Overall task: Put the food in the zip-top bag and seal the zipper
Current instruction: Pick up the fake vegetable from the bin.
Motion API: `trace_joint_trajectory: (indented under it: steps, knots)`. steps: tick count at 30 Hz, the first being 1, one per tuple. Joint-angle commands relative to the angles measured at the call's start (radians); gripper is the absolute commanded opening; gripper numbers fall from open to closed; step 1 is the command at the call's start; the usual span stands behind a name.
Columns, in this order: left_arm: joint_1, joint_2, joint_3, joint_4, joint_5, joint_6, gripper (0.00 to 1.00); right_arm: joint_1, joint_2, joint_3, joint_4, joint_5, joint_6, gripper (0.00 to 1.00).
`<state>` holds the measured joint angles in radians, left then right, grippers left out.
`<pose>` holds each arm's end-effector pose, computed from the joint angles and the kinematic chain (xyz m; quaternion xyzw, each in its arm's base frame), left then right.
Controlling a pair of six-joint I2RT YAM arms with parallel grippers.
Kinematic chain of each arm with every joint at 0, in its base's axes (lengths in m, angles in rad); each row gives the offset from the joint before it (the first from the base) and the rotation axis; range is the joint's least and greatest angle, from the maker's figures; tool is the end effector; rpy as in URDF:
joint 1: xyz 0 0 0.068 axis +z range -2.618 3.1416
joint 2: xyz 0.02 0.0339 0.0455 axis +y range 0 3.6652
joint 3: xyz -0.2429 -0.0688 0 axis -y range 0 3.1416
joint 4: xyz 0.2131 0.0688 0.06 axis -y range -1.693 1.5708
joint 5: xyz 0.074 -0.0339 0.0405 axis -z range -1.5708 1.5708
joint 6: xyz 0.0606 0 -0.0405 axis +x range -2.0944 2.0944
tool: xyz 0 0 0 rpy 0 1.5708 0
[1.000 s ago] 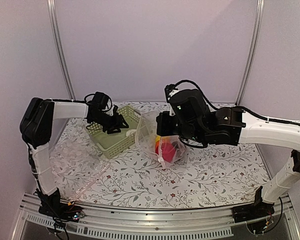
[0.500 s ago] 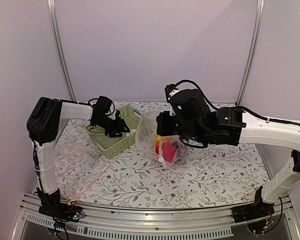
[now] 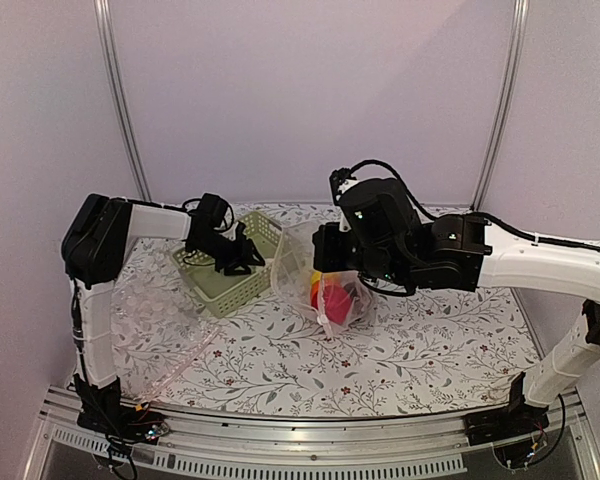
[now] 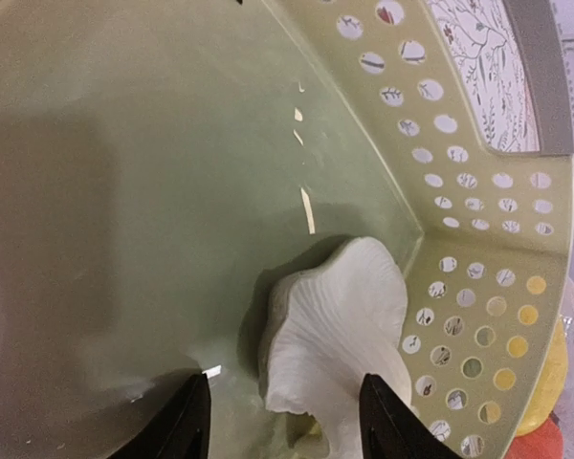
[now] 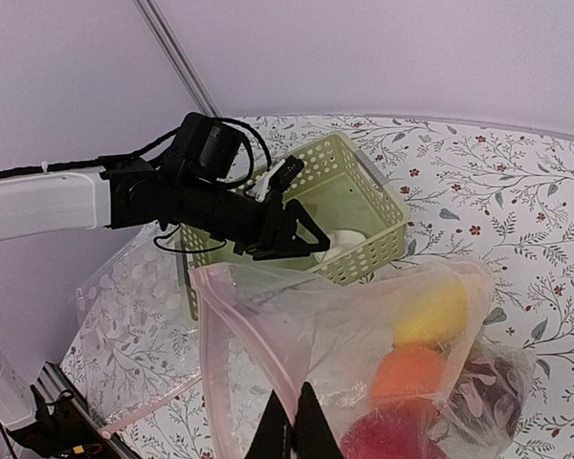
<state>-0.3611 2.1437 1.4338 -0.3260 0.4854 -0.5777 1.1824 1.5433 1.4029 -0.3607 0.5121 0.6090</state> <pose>0.3805 -0.1739 0.1145 -0.0381 0.9376 -0.3228 0.1239 0.1577 0.3071 0.3250 -0.1115 0.8348 0.2488 0.4783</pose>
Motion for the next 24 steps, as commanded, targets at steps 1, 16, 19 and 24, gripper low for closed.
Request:
trace_joint_trajectory:
  steps: [1, 16, 19, 24]
  knots:
    - [-0.014, 0.038, 0.017, 0.018, 0.042, -0.02, 0.52, -0.005, 0.001, 0.016, 0.0, -0.011, 0.0, 0.0]
    - [-0.049, 0.064, 0.06, 0.077, 0.073, -0.028, 0.58, -0.006, 0.001, 0.017, -0.004, -0.003, -0.001, 0.0]
    - [-0.052, 0.071, 0.066, 0.087, 0.089, -0.027, 0.5, -0.005, 0.004, 0.021, -0.005, -0.003, -0.004, 0.0]
    - [-0.052, 0.067, 0.058, 0.113, 0.111, -0.027, 0.35, -0.006, 0.006, 0.022, -0.009, -0.002, -0.004, 0.0]
